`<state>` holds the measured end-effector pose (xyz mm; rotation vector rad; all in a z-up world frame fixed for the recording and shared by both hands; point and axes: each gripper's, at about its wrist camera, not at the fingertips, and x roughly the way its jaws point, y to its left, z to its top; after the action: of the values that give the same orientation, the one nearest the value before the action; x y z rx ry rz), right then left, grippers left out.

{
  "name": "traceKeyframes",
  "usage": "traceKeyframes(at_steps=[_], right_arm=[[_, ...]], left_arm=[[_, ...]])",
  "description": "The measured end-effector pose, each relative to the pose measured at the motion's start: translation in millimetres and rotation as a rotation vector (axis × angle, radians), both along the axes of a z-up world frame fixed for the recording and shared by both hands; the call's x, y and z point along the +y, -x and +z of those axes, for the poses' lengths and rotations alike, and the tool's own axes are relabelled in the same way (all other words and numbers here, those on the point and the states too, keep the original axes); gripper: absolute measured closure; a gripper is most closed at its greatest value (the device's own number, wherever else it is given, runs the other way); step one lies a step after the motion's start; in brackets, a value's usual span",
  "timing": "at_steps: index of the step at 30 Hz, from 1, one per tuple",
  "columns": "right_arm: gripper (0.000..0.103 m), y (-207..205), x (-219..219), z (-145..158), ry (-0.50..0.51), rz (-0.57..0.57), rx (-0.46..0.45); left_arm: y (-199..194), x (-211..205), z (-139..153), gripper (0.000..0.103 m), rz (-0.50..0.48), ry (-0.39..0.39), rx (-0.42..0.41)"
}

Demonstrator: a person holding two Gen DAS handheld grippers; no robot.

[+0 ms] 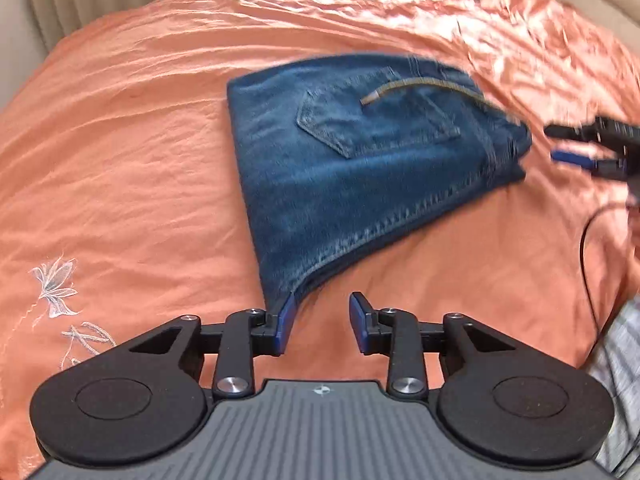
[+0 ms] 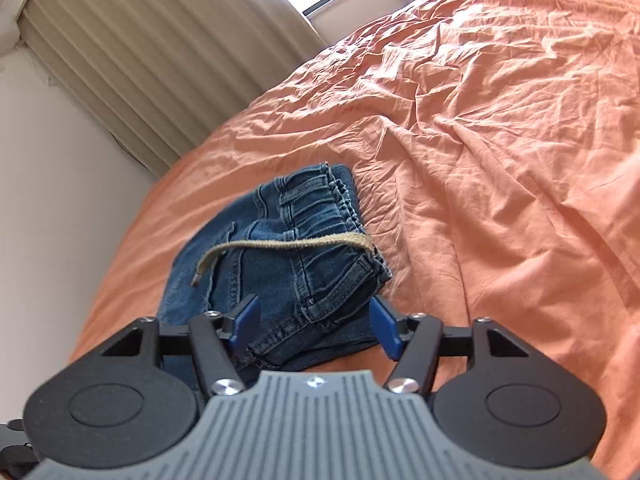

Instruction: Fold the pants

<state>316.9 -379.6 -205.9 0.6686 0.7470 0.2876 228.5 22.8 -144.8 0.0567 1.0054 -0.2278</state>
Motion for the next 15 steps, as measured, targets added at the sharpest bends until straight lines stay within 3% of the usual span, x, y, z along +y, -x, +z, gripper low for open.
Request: traceKeyframes(at_steps=[4, 7, 10, 15], right_arm=[[0.031, -21, -14, 8, -0.027, 0.059, 0.019], [0.023, -45, -17, 12, -0.038, 0.13, 0.042], [0.023, -71, -23, 6, -0.089, 0.143, 0.072], [0.028, -117, -31, -20, -0.167, 0.174, 0.148]], left_arm=[[-34, 24, 10, 0.058, 0.124, 0.129, -0.039], [-67, 47, 0, 0.055, 0.215, 0.31, -0.005], [-90, 65, -20, 0.052, 0.314, 0.462, 0.028], [-116, 86, -55, 0.051, 0.426, 0.586, 0.062]])
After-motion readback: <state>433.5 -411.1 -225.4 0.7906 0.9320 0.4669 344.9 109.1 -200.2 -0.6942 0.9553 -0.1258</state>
